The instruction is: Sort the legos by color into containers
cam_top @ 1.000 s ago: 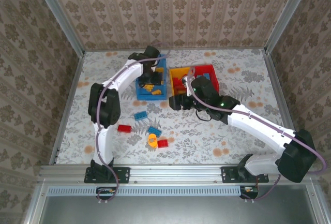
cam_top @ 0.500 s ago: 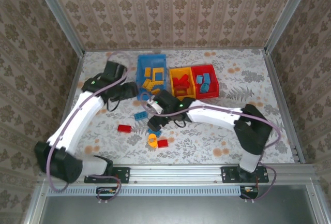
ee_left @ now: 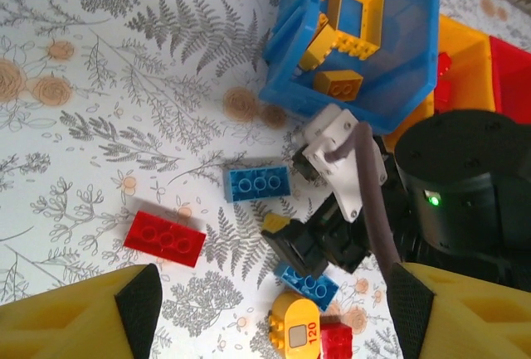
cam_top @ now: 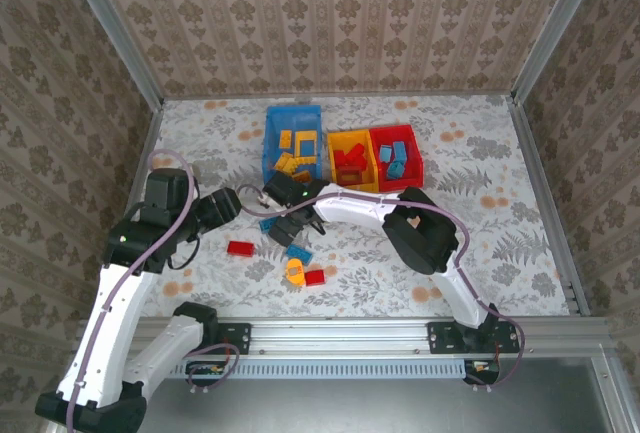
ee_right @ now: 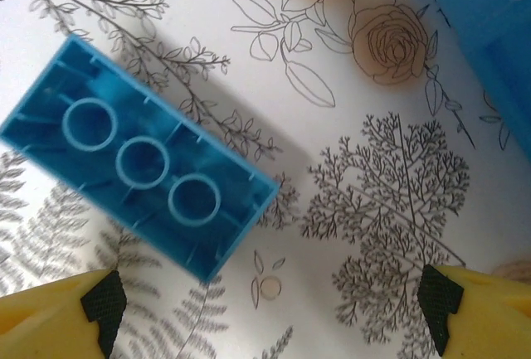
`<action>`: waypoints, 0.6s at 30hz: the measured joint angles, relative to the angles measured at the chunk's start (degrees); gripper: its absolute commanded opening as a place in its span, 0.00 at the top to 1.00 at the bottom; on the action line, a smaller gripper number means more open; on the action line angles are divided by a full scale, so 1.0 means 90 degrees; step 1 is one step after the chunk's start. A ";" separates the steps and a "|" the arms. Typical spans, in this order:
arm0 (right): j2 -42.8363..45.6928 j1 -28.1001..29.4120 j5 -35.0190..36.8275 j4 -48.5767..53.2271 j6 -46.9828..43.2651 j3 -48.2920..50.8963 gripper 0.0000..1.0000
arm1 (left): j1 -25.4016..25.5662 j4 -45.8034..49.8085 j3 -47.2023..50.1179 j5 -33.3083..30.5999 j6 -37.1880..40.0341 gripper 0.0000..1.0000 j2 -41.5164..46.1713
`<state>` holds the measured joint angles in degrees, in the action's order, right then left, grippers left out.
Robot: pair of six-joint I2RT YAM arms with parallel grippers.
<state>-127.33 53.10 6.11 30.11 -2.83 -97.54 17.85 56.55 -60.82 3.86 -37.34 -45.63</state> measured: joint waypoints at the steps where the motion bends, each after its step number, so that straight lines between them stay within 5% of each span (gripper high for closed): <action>1: -0.0131 0.0002 0.0029 0.0063 -0.0017 -0.0170 0.07 | 0.0000 0.0044 0.0000 0.0002 0.0000 0.25 -0.0005; 11: -0.1010 0.0010 0.0092 0.0588 0.0051 -0.1583 0.23 | -0.0036 0.0323 -0.0206 0.0027 0.0005 0.25 0.0163; 18: -0.1185 0.0024 -0.0041 0.0731 0.0160 -0.1897 0.25 | -0.0036 0.0459 -0.0231 0.0032 0.0005 0.25 0.0226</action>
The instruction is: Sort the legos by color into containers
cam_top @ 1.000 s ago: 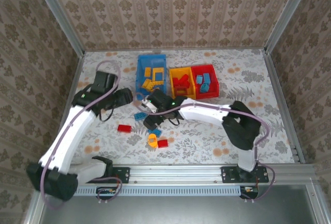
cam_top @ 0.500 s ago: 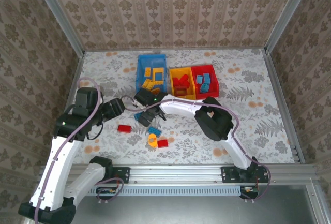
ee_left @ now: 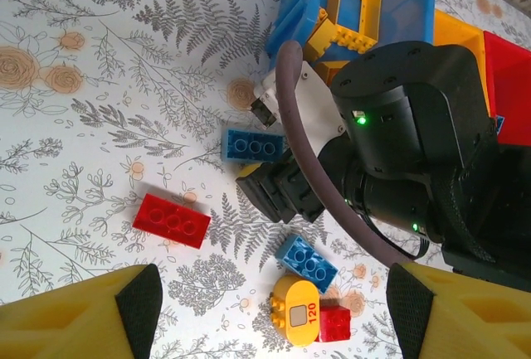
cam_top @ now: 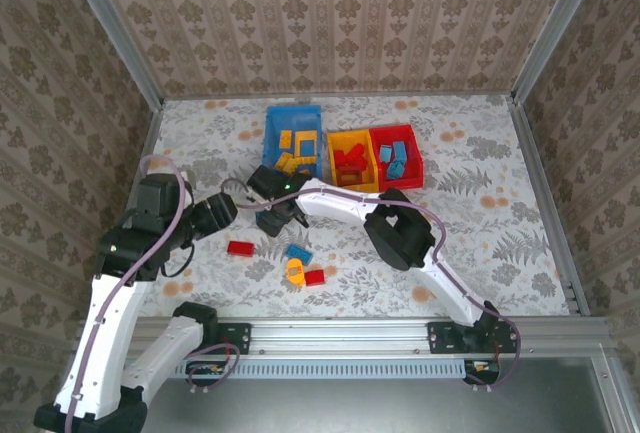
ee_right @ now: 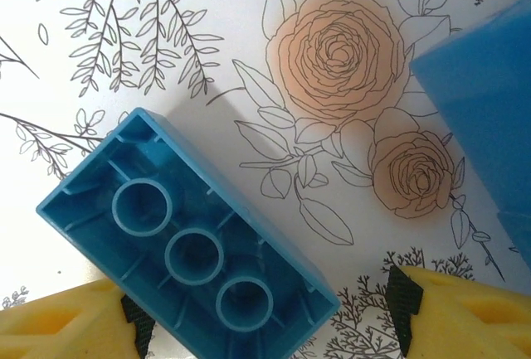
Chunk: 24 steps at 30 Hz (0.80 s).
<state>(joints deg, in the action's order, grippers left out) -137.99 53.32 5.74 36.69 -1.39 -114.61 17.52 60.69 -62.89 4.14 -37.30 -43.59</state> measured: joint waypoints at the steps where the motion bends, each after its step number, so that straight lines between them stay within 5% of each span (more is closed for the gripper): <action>1: -0.0036 0.0000 -0.0032 0.0007 0.0007 -0.0058 0.25 | 0.0000 0.0012 -0.0002 0.0000 0.0000 0.25 0.0000; 11: -0.0323 0.0007 -0.0481 0.0146 0.0163 -0.0527 0.41 | 0.0000 0.0029 -0.0002 0.0027 0.0000 0.25 0.0097; 18: -0.0328 0.0066 -0.0597 0.0134 0.0233 -0.0534 0.65 | -0.0005 0.0029 -0.0002 0.0068 0.0000 0.26 0.0151; 24: 0.0342 0.0095 -0.0697 -0.0151 0.0391 0.0474 0.76 | -0.0005 0.0024 0.0005 0.0078 0.0000 0.26 0.0168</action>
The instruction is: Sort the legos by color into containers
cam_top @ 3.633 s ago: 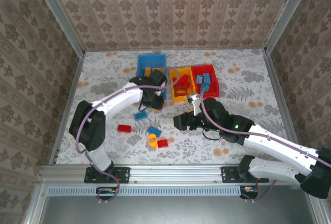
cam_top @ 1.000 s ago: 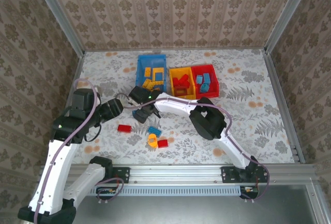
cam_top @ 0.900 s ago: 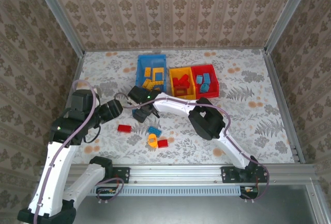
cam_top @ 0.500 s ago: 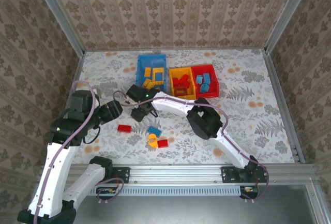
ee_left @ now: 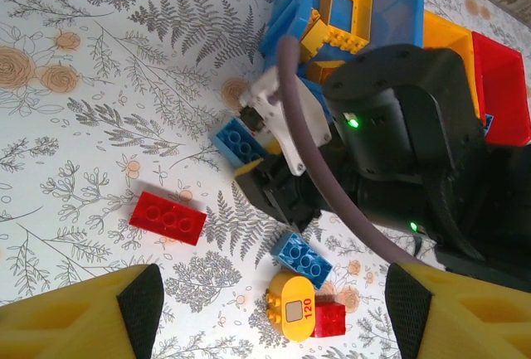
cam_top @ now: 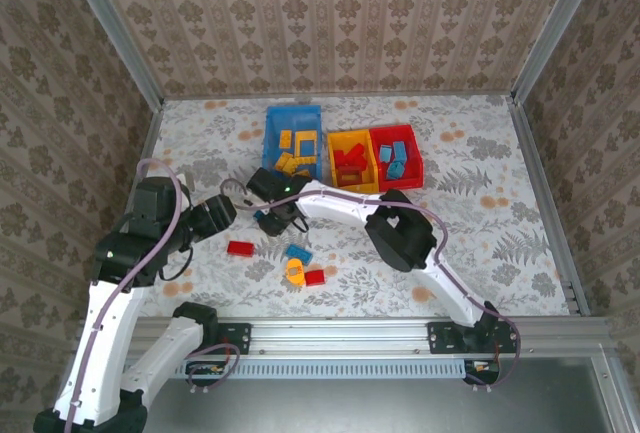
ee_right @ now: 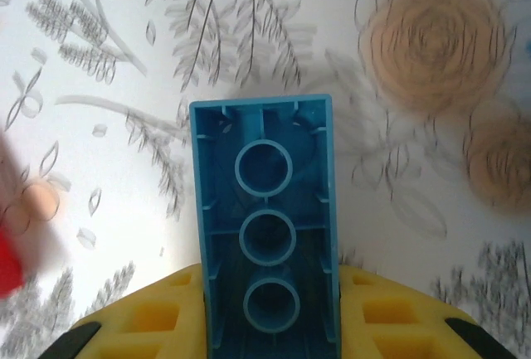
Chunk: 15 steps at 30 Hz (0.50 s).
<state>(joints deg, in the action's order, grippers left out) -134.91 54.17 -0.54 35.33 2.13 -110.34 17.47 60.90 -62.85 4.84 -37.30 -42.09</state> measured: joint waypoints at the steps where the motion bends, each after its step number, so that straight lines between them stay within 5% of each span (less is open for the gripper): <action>1: 0.0204 0.0000 -0.0002 -0.0070 0.0029 0.0245 0.77 | 0.0000 -0.0012 0.0010 0.0022 0.0000 0.26 0.0000; 9: 0.2579 -0.0318 -0.0019 -0.0661 0.0644 0.2225 0.78 | 0.0104 -0.0680 0.0182 0.0653 0.0000 0.26 -0.0340; 15: 0.4857 -0.1834 0.0039 -0.0937 0.1557 0.4104 0.79 | 0.1469 -0.1615 -0.0367 0.0750 0.0194 0.26 -0.2038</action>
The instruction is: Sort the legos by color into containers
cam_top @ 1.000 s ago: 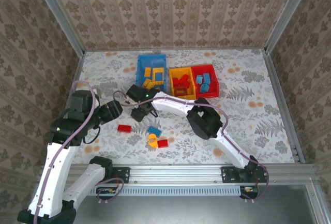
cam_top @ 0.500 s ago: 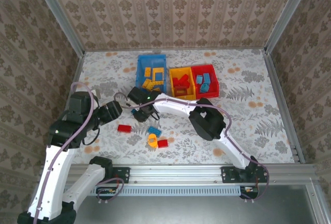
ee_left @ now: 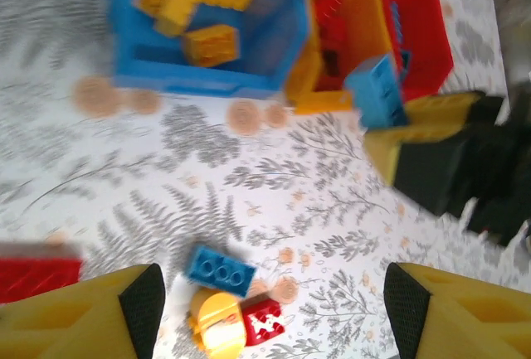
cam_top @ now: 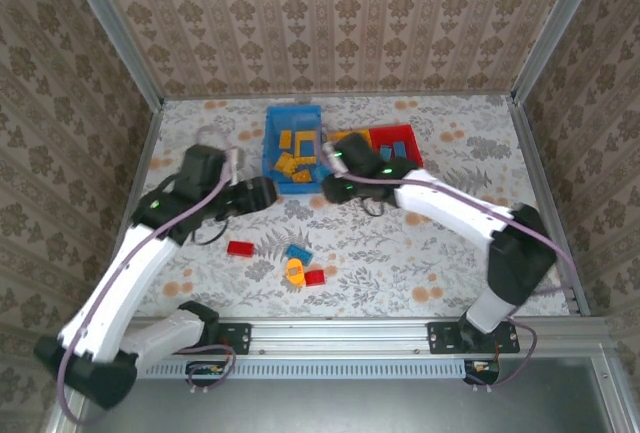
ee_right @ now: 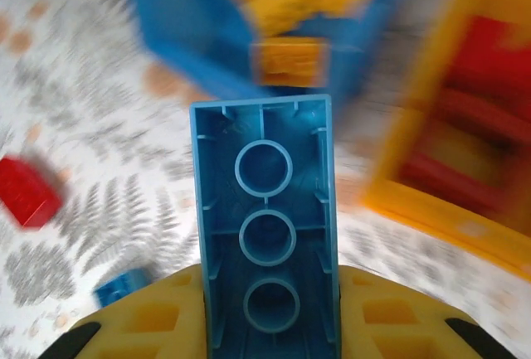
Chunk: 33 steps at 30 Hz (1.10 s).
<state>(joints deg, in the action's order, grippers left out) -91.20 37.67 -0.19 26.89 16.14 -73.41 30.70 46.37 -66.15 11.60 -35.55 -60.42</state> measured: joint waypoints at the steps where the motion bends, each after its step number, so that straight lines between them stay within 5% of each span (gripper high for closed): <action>1: 0.0301 -0.0347 0.0007 0.0019 0.0185 0.0287 0.78 | 0.0250 -0.0204 -0.0192 -0.0002 0.0066 0.26 -0.0398; 7: 0.0583 -0.1889 0.0056 0.0282 0.1122 0.0792 0.78 | 0.1001 -0.0974 -0.1086 0.0029 0.0364 0.27 -0.1970; 15: -0.1280 -0.2679 -0.0092 0.0826 0.1863 -0.0743 0.78 | 0.1241 -0.1348 -0.2113 0.0143 0.0767 0.27 -0.3288; 22: -0.2516 -0.2895 -0.0180 0.1243 0.1950 -0.2006 0.68 | 0.1307 -0.1394 -0.2375 0.0192 0.0923 0.27 -0.3674; 28: -0.2669 -0.2837 -0.0199 0.1426 0.2098 -0.2178 0.52 | 0.1307 -0.1375 -0.2375 0.0187 0.0937 0.27 -0.3674; 33: -0.2572 -0.2747 -0.0192 0.1467 0.2086 -0.2176 0.49 | 0.1292 -0.1341 -0.2305 0.0165 0.0937 0.27 -0.3623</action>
<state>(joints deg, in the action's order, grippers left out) -114.34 12.95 -1.91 40.10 34.92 -92.99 42.33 34.30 -86.89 13.08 -27.11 -93.03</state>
